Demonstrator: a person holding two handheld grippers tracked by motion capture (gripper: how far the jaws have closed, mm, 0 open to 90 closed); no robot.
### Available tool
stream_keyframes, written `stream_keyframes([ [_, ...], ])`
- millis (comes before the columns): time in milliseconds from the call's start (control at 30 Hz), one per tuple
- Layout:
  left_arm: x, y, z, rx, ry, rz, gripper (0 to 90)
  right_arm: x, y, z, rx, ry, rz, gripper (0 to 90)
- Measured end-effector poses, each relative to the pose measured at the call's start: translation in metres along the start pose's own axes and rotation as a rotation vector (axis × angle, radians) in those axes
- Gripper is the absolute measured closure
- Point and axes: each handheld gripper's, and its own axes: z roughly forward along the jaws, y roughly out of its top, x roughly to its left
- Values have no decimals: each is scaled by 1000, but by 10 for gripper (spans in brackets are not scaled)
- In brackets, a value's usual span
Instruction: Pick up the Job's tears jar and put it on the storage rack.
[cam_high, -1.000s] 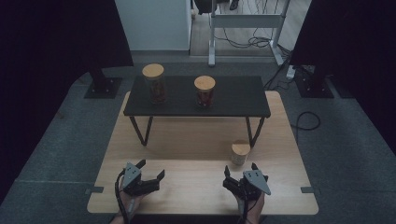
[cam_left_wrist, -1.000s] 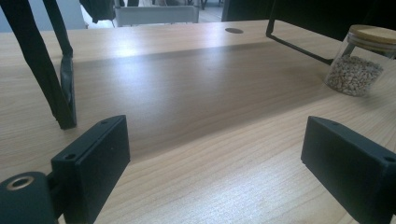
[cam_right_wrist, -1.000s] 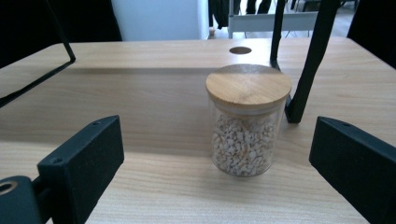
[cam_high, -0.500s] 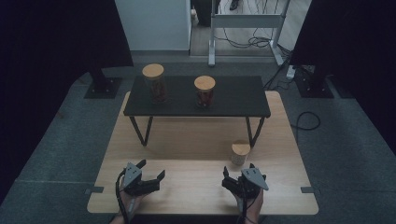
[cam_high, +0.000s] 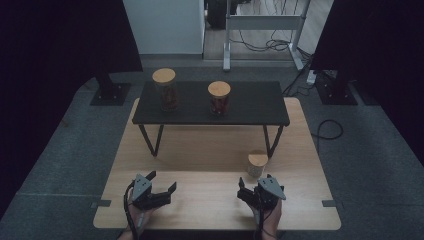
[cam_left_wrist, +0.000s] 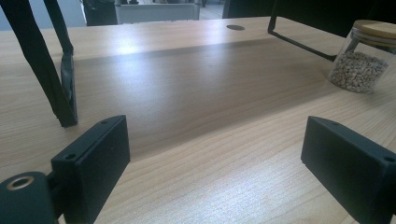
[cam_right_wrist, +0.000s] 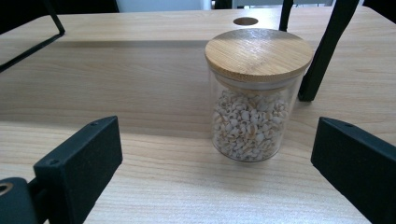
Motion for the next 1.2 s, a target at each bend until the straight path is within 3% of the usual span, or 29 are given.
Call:
stream_keyframes([
  [667, 1, 0, 0, 5, 10, -5, 76, -7, 17, 36, 61, -60, -21, 15],
  [1200, 3, -1, 1, 9, 15, -11, 76, -6, 23, 59, 88, -88, -53, 17],
])
